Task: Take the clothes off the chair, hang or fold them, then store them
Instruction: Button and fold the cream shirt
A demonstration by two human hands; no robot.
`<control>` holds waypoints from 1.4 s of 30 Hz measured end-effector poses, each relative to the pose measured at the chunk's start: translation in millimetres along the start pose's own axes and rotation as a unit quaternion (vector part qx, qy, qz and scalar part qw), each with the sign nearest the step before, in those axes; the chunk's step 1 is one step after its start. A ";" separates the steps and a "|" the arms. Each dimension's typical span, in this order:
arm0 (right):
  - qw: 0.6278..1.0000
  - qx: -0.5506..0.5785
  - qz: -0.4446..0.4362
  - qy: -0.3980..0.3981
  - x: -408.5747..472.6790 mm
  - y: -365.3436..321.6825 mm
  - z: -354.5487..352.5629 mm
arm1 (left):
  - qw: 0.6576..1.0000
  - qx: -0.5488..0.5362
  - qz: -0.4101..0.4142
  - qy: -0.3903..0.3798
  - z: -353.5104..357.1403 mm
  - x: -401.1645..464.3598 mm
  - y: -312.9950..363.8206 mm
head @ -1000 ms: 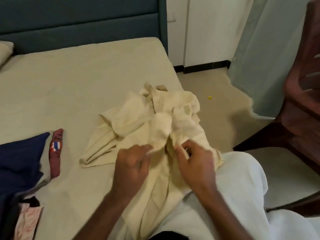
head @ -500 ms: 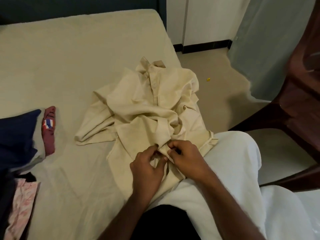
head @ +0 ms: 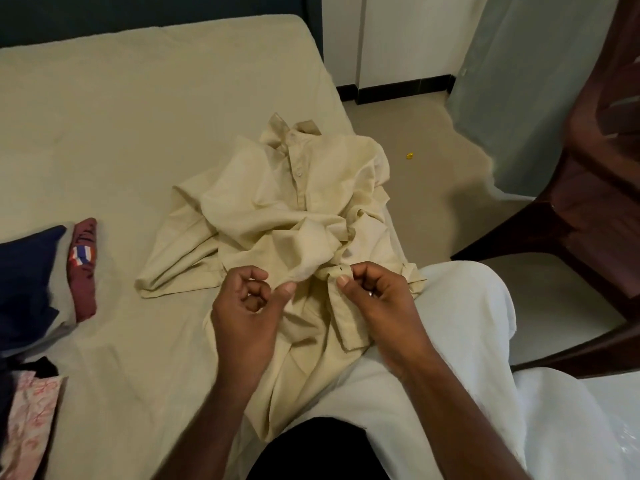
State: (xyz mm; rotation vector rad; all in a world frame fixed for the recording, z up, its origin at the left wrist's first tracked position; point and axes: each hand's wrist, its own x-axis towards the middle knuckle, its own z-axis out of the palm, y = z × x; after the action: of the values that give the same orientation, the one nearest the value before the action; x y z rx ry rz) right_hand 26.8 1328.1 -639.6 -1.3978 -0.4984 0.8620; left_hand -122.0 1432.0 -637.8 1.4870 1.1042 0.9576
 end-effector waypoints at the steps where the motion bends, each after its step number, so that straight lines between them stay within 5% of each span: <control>1: 1.000 0.007 0.006 -0.004 -0.4 -0.6 0.1 | 1.000 -0.017 -0.007 -0.003 -4.3 2.0 5.5; 9: 0.999 0.016 -0.019 -0.031 -3.6 0.1 0.0 | 0.982 -0.122 -0.041 -0.139 10.0 -8.8 27.1; 15: 0.999 -0.013 -0.044 -0.003 -7.5 -1.3 1.7 | 0.992 -0.067 0.006 -0.107 16.8 -13.8 22.4; 23: 0.992 -0.037 -0.090 0.077 -14.6 -6.0 1.6 | 0.991 0.030 0.129 0.028 1.7 -2.5 20.2; 34: 0.988 -0.052 -0.120 0.076 -21.6 -6.8 9.5 | 0.986 0.007 0.154 -0.068 37.5 -32.4 24.6; 42: 0.988 -0.063 -0.120 0.078 -21.4 -5.4 9.4 | 0.988 0.023 0.141 -0.051 34.0 -26.3 18.8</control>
State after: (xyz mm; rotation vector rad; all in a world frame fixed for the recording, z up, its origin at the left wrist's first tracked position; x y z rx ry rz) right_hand 7.8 1318.0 -629.1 -1.4725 -0.5941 0.5295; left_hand -93.7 1396.5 -626.0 1.7411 0.8616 1.0407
